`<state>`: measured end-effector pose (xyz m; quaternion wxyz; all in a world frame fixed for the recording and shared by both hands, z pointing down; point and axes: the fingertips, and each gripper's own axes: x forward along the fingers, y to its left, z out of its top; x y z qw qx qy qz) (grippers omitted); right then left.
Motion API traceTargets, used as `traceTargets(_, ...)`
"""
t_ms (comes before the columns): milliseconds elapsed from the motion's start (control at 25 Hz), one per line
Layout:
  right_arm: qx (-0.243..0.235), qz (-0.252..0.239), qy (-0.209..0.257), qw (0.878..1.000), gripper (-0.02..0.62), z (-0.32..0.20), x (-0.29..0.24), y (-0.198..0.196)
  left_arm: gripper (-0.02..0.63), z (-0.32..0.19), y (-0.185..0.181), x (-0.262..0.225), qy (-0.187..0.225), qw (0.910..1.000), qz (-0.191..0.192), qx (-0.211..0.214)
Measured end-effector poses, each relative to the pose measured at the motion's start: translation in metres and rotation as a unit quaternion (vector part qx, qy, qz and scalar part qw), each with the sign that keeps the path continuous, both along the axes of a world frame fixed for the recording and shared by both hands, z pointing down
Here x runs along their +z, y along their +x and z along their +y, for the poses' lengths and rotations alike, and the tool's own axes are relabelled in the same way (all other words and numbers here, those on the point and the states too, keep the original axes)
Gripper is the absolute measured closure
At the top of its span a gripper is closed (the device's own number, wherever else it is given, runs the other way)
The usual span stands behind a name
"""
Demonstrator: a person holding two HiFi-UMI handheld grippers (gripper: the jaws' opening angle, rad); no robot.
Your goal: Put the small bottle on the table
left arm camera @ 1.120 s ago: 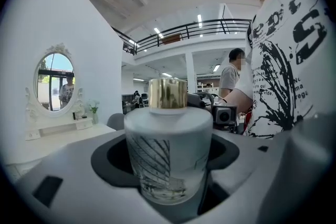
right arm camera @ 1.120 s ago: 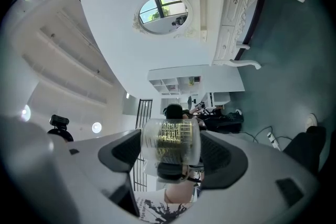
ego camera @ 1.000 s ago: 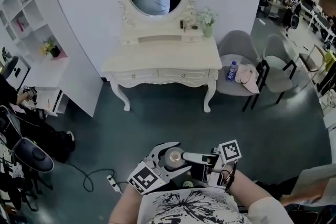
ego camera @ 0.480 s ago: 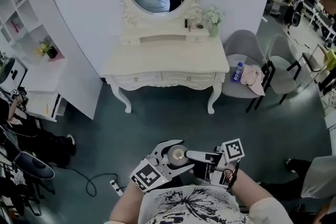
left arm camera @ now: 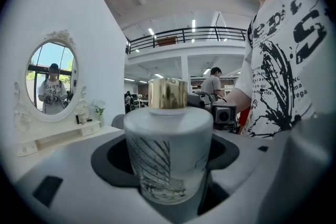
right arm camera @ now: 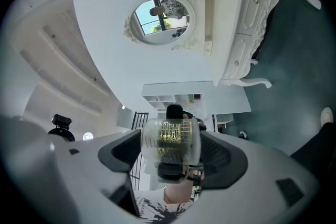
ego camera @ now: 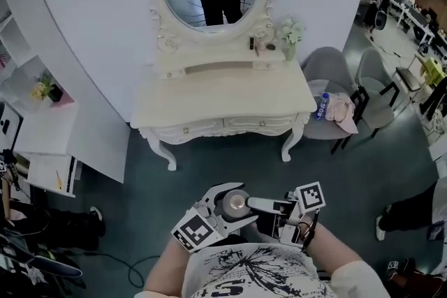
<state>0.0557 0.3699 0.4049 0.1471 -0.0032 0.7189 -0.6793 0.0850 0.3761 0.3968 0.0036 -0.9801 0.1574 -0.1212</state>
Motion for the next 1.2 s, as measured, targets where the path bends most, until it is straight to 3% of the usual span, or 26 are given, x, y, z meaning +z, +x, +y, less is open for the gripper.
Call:
traceTargets(280, 0.007, -0.017, 0.001, 1.0, 0.242, -0.063, -0.012, -0.072, 0.255, -0.063, -0.071, -0.01, 0.003, 0.9999, -0.011, -0.003)
traceTargets(560, -0.02, -0.011, -0.014, 1.0, 0.242, -0.107, 0.001, -0.104, 0.255, -0.109, -0.103, 0.003, -0.012, 0.9995, -0.008, -0.028)
traceTargets(800, -0.045, -0.009, -0.022, 0.999, 0.242, -0.165, 0.012, -0.103, 0.255, -0.169, -0.102, 0.015, -0.02, 0.9983, -0.009, -0.054)
traceTargets(1200, -0.082, -0.007, -0.008, 0.997, 0.242, -0.328, 0.007, -0.061, 0.255, -0.334, -0.059, 0.01, -0.008, 0.9962, -0.007, -0.086)
